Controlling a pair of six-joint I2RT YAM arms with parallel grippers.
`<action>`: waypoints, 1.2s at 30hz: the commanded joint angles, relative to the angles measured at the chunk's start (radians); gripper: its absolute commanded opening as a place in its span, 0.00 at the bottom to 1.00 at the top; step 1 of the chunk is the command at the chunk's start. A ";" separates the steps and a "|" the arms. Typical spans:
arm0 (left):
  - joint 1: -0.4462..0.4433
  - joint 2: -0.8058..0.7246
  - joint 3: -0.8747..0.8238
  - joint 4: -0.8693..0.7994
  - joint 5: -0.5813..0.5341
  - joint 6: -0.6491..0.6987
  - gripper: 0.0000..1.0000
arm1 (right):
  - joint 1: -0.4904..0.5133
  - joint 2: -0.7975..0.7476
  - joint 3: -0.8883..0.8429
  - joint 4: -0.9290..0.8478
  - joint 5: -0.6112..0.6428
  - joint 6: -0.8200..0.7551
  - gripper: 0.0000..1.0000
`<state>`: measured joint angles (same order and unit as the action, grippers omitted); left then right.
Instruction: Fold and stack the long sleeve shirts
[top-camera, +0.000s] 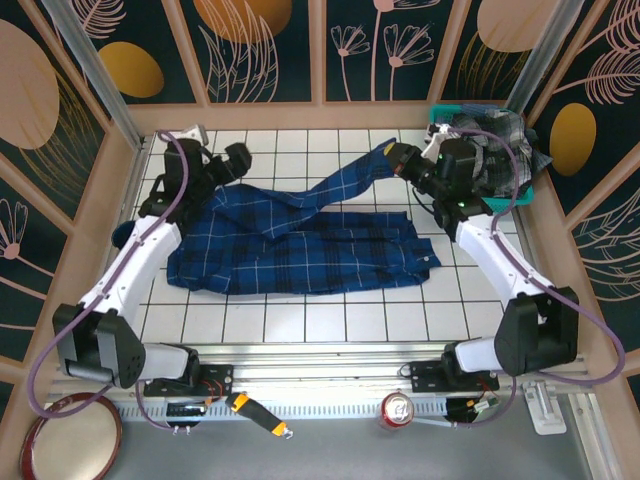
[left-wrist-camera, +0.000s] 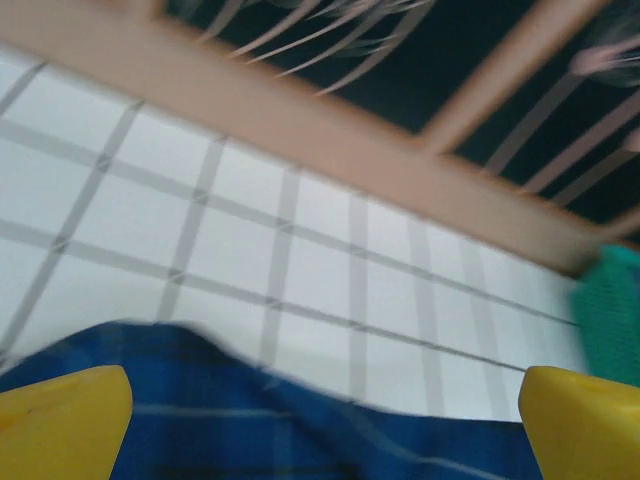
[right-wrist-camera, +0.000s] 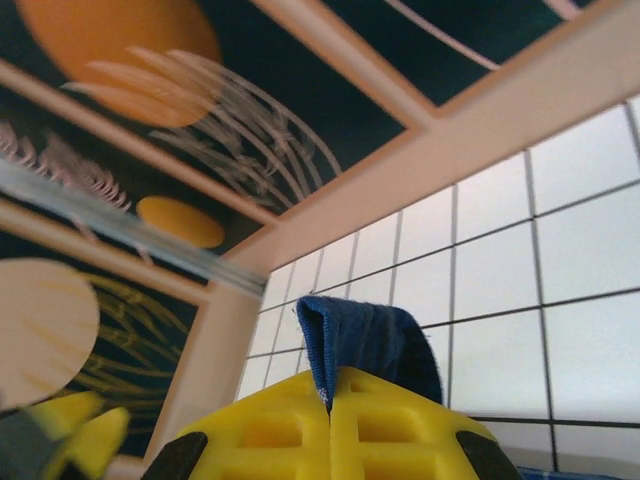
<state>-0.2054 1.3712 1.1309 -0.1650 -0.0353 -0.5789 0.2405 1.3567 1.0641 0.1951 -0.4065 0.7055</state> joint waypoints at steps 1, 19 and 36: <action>0.045 0.091 -0.076 -0.108 -0.124 -0.028 0.99 | 0.015 0.022 0.083 -0.011 -0.143 -0.068 0.00; 0.177 0.575 0.246 -0.105 0.020 -0.053 0.99 | 0.214 0.277 0.593 -0.261 -0.168 -0.250 0.00; 0.178 0.701 0.297 -0.172 0.007 0.205 0.36 | 0.122 0.090 0.265 -0.112 -0.178 -0.195 0.00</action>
<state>-0.0261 2.0499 1.3880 -0.2955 -0.0116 -0.4461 0.3698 1.4754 1.3384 0.0128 -0.5629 0.4965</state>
